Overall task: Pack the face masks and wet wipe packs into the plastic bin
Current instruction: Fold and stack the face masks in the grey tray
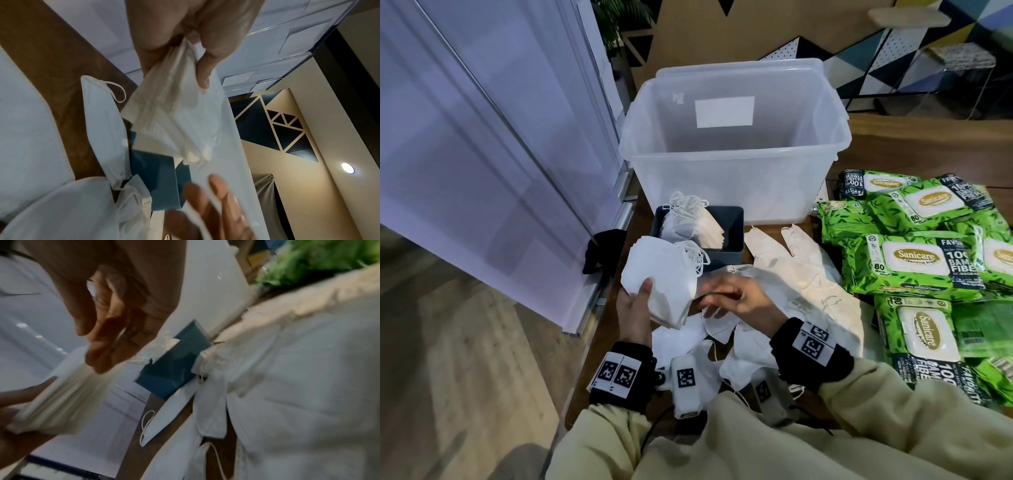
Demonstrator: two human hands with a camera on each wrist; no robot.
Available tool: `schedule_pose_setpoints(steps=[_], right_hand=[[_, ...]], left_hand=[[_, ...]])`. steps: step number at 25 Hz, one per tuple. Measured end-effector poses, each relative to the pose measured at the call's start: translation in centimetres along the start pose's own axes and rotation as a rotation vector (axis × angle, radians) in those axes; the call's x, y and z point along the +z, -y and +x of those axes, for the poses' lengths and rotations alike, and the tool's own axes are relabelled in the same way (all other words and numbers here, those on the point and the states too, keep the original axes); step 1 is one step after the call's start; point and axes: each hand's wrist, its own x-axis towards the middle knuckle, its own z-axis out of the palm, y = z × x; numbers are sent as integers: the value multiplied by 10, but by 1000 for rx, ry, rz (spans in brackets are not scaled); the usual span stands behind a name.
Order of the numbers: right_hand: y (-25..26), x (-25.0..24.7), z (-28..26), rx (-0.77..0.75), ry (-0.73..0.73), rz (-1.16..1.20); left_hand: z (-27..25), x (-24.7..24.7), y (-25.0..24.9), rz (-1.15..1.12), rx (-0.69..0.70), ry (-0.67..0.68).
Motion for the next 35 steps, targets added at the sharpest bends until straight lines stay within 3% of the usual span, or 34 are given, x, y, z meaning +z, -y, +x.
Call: schedule_pose_setpoints(steps=[3,5,7,17,25,29,31,35], right_hand=[[-13,-9,9,320,53,122],[-19,-3,17,511,171,433],[-19,3,22,563,152,745],[-13,-1,31,455,-264,742],[-20,7,32,429,-295,713],[-24,5,37,353,-415,864],[-22,6,38,333,-408,903],[-23,5,36,359,-381,738]], left_hand=[[-1,5,-2,53,3,84],[-4,12,2,109,-38,147],[-7,17,6,137,-56,178],[-8,9,1,184,-11,208],[-8,0,6,149,20,197],[-11,-1,6,120,13,177],[-12,1,5,123,0,186],[-12,-4,2,158,-28,221]])
